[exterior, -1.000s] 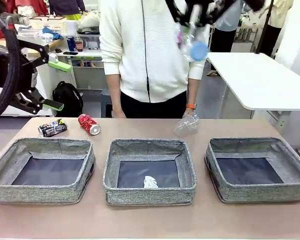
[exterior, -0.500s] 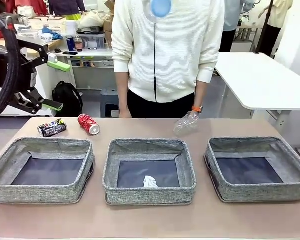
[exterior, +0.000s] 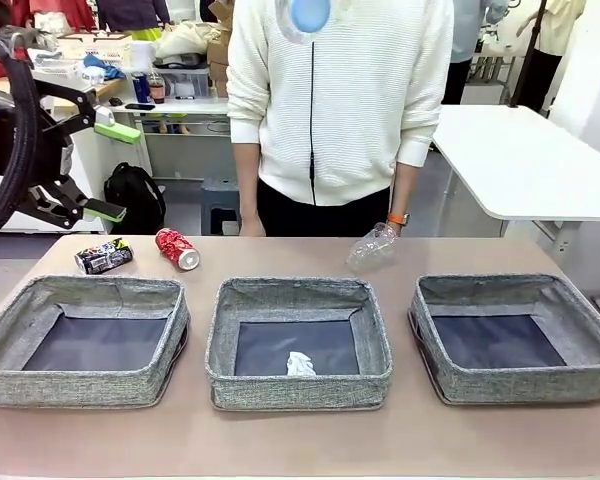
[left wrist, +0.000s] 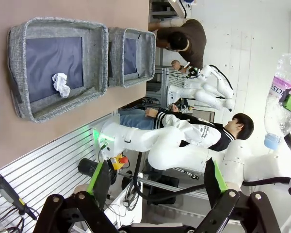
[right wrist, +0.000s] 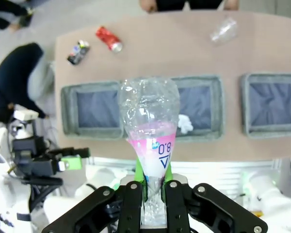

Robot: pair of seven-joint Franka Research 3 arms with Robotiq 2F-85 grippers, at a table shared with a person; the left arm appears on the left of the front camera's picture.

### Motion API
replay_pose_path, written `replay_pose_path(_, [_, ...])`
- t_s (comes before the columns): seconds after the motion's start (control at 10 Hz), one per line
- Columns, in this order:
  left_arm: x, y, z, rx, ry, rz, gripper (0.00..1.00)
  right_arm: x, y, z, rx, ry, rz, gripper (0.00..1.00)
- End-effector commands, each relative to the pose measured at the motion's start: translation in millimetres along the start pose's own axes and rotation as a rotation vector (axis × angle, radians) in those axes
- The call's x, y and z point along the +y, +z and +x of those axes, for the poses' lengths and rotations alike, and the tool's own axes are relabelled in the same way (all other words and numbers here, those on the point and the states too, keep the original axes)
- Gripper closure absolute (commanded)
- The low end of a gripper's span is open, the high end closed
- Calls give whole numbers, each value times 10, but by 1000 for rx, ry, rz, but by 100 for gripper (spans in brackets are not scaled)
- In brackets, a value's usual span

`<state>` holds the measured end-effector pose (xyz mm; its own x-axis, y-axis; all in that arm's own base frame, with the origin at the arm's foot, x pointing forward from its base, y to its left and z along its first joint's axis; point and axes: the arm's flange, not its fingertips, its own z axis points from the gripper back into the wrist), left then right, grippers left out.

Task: Sort the waste into the appropriate baskets.
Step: Pick up the waste item pointed out by the person.

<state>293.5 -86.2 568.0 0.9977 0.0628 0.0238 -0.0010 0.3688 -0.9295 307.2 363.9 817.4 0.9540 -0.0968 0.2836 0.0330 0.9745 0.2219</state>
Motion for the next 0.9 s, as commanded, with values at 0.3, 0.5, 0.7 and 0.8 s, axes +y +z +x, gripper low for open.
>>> replay_pose_path(0.3, [-9,8,-2,1,-14,-24,0,-11,-228,-5,33,9,-38,86])
replay_pose_path(0.5, [-9,8,-2,1,-14,-24,0,-11,-228,-5,33,9,-38,86])
replay_pose_path(0.7, [-9,8,-2,1,-14,-24,0,-11,-228,-5,33,9,-38,86])
replay_pose_path(0.8, [-9,8,-2,1,-14,-24,0,-11,-228,-5,33,9,-38,86])
